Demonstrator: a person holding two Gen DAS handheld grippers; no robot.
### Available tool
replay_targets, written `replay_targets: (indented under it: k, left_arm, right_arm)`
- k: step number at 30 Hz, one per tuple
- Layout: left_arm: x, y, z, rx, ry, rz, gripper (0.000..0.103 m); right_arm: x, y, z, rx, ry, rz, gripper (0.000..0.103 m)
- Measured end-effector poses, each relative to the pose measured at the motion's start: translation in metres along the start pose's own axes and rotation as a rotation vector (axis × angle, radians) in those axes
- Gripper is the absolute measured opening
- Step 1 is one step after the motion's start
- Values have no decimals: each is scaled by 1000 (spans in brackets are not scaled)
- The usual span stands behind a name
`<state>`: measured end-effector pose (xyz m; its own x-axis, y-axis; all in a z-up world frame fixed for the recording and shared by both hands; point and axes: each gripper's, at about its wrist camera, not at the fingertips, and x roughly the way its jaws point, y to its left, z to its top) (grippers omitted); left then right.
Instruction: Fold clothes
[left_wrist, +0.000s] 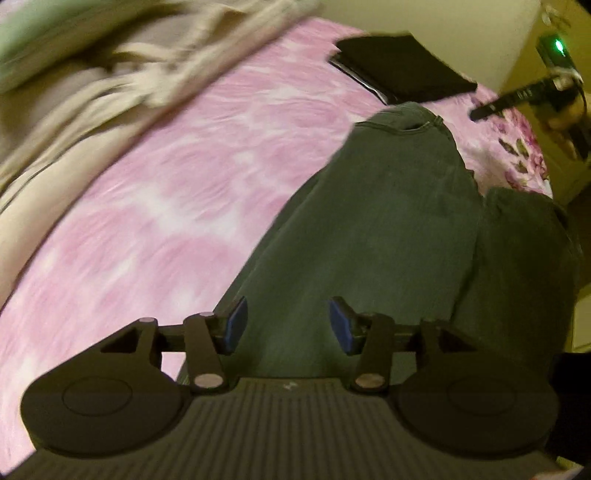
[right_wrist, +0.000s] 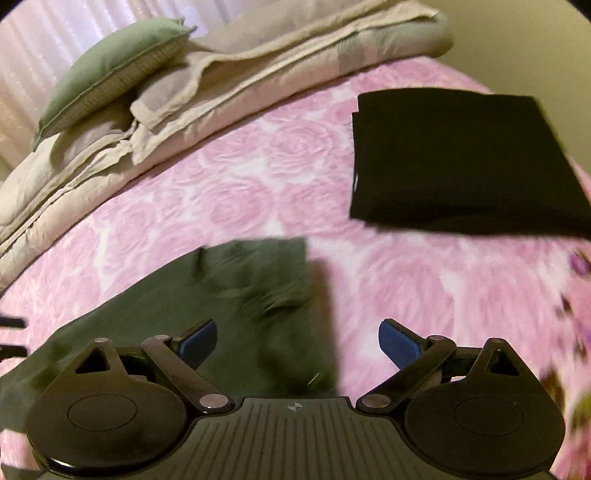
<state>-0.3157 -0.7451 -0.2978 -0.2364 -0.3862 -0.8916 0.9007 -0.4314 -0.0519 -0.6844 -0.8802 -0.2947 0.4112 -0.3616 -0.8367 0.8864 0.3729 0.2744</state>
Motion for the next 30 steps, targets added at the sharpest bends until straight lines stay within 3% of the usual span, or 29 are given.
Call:
replay_targets:
  k: [3, 6, 10, 13, 16, 17, 18, 19, 21, 22, 24, 28, 30]
  left_arm:
    - [53, -18, 55, 65, 37, -12, 54]
    - [90, -23, 80, 128, 81, -26, 59]
    - [124, -20, 80, 199, 167, -30, 59]
    - [141, -21, 70, 212, 243, -46, 59]
    - [144, -28, 57, 222, 233, -27, 57]
    - [144, -30, 54, 222, 223, -19, 53]
    - [142, -33, 53, 233, 215, -17, 41]
    - [140, -35, 52, 246, 207, -17, 24]
    - [131, -40, 48, 297, 179, 15, 5]
    - [124, -40, 47, 303, 160, 24, 4]
    - [105, -37, 49, 294, 107, 47, 3]
    - [71, -25, 51, 239, -28, 128, 0]
    - [74, -16, 52, 178, -37, 155, 1]
  right_arm:
    - [35, -36, 28, -20, 45, 90, 97]
    - [67, -47, 40, -95, 106, 193, 97]
    - [106, -42, 39, -176, 189, 322, 97]
    - [122, -37, 37, -195, 181, 353, 97]
    - [124, -31, 34, -205, 174, 381, 97]
    - [124, -29, 33, -207, 174, 390, 91]
    - [124, -28, 33, -204, 175, 395, 81]
    - [123, -27, 35, -189, 181, 390, 65]
    - [122, -26, 38, -158, 191, 380, 27]
    - [121, -26, 40, -143, 196, 375, 19]
    - [116, -24, 45, -122, 195, 364, 18]
    - [60, -9, 76, -214, 16, 357, 17]
    - [59, 5, 82, -284, -14, 335, 18]
